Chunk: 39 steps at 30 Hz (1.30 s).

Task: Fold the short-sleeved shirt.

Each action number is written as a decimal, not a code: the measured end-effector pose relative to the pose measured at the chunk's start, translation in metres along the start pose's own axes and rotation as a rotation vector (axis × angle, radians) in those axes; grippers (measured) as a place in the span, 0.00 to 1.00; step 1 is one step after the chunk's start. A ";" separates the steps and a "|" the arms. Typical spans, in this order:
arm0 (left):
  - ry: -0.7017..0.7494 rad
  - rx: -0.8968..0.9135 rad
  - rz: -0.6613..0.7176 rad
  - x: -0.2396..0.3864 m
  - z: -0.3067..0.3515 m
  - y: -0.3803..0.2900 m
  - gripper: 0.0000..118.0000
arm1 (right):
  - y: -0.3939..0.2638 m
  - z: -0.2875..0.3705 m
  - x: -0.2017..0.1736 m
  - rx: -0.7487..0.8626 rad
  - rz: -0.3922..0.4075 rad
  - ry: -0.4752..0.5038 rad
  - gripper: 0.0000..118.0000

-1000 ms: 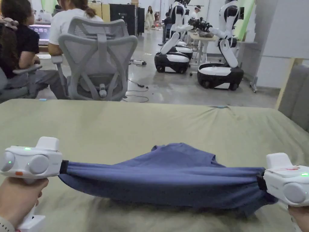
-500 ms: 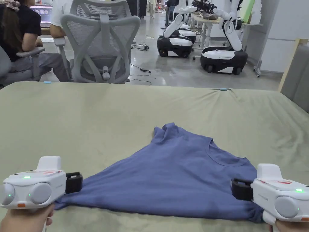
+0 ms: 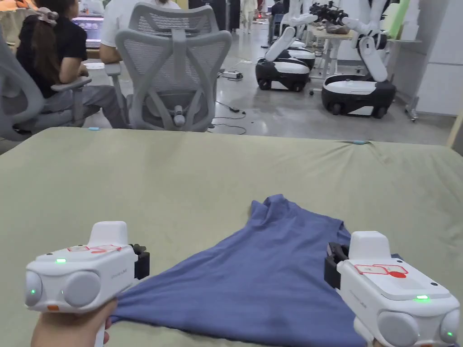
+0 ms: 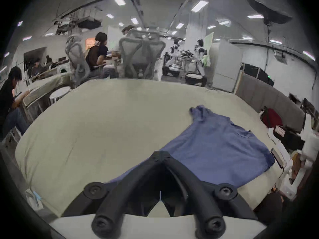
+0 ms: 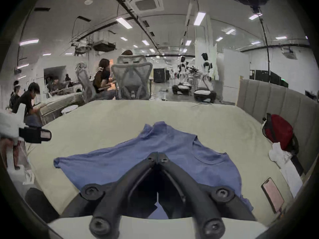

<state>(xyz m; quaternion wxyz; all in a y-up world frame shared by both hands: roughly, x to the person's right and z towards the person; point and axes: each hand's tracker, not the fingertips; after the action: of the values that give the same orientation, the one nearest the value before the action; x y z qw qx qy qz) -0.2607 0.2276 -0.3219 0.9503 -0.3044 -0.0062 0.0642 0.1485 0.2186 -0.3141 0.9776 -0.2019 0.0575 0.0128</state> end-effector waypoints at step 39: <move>0.015 -0.197 0.039 -0.046 -0.039 -0.024 0.02 | 0.057 -0.172 0.038 -0.239 0.120 0.086 0.00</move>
<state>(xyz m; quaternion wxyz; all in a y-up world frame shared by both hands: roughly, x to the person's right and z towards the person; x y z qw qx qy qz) -0.3016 0.1802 -0.3381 0.9144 -0.3969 0.0006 0.0794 0.1647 0.2034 -0.4976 0.9407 -0.3135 0.1095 0.0693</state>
